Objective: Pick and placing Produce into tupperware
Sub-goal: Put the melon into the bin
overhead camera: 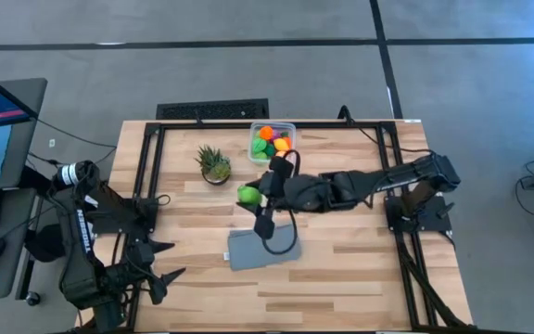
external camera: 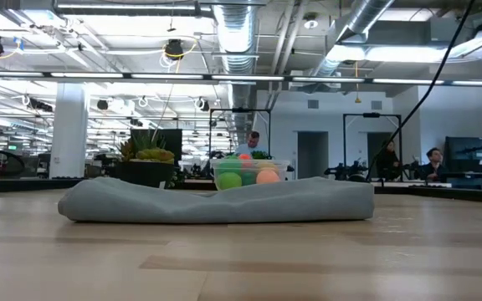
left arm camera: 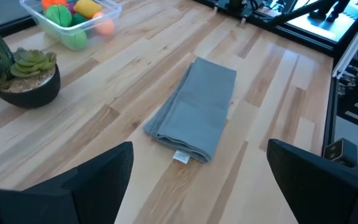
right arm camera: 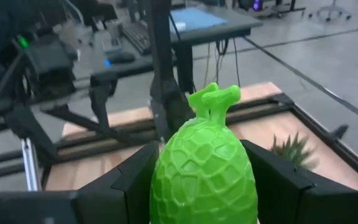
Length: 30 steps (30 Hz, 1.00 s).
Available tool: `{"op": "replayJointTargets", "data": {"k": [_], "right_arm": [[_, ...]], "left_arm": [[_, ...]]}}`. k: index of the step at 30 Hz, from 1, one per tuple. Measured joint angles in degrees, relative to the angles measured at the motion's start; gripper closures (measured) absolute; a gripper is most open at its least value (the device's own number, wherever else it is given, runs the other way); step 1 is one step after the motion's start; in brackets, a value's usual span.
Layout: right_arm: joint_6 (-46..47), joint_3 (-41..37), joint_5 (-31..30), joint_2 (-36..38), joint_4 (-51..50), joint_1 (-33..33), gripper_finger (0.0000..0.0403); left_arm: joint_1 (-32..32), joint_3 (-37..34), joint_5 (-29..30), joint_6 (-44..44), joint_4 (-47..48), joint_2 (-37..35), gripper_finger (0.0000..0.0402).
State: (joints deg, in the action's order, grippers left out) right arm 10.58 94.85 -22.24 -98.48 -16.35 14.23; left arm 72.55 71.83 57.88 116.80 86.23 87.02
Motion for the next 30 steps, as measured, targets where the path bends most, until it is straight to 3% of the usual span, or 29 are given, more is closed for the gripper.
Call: {"op": "replayJointTargets", "data": {"k": [13, 19, 30], "right_arm": [[-3.6, -0.1, 11.2, -1.3, 3.0, -9.9, 0.0168], [-2.5, -6.2, 17.1, -1.3, 12.5, -15.2, 0.0168], [1.2, -15.8, 20.1, -1.2, 16.5, -23.7, 0.0168]], "left_arm": [[0.0, 0.0, -0.1, 1.6, -0.2, 0.0, 0.0042], [0.0, 0.0, -0.1, 2.8, -0.2, 0.0, 0.0042], [0.0, 0.0, -0.7, 4.1, -0.2, 0.0, 0.0042]]}}
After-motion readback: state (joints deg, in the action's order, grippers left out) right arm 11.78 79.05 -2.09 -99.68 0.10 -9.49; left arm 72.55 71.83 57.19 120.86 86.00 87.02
